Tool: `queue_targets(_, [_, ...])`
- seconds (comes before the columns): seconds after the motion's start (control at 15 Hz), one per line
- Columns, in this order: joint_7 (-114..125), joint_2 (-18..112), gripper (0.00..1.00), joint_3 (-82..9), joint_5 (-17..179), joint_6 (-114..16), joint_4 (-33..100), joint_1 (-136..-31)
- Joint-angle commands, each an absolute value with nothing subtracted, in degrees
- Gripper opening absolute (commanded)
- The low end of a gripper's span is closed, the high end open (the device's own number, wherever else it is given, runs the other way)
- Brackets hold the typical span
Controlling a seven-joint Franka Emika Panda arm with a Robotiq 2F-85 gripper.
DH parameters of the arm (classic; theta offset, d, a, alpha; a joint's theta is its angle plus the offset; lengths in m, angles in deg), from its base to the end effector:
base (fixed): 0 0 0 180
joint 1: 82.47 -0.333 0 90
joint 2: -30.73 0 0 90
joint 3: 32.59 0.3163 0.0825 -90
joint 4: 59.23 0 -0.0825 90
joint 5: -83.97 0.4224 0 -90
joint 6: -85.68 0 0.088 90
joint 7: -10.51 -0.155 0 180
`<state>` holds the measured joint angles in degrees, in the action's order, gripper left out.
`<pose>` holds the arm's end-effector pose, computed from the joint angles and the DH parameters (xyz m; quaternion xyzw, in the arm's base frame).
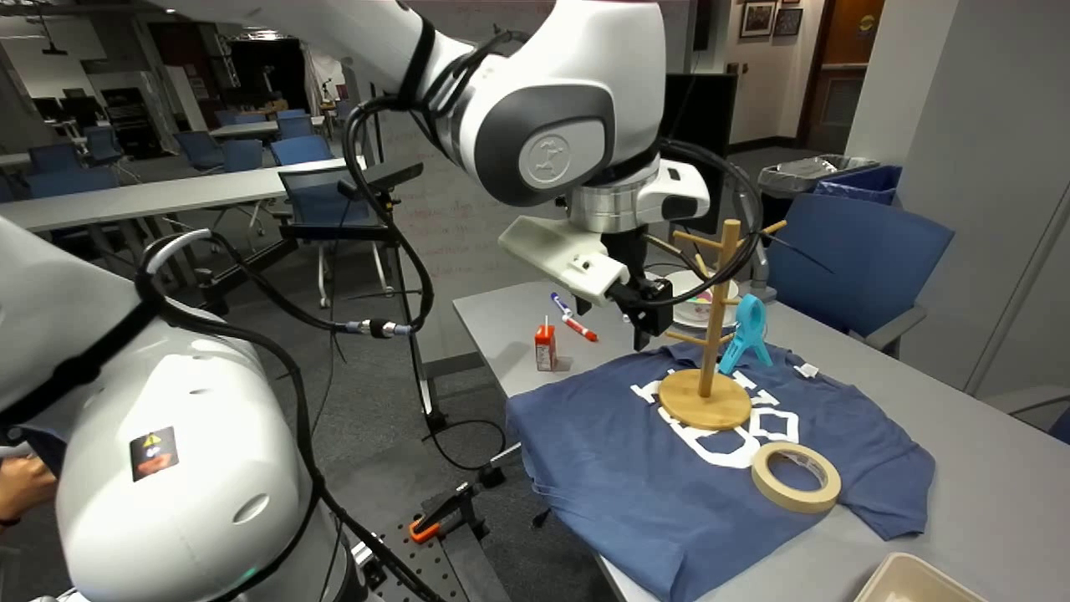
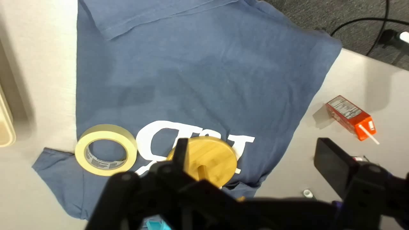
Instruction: Pick up the light blue cloth pin from the wooden stand and put it on the table.
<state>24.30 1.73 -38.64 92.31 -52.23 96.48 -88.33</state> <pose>0.4233 0.0100 0.3279 -0.9897 -0.0728 -0.1033 0.0676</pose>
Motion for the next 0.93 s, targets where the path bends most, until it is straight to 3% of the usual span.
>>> queue_targets(0.0, [23.96, 10.17, 1.00, -37.34, 90.03, -58.47, 93.43, -87.09])
queue_targets(0.53, [20.71, 23.97, 1.00, -34.31, 84.05, -71.62, 87.16, -86.15])
queue_targets(0.87, [21.92, 24.64, 1.00, -33.92, 85.78, -73.19, 87.55, -86.50])
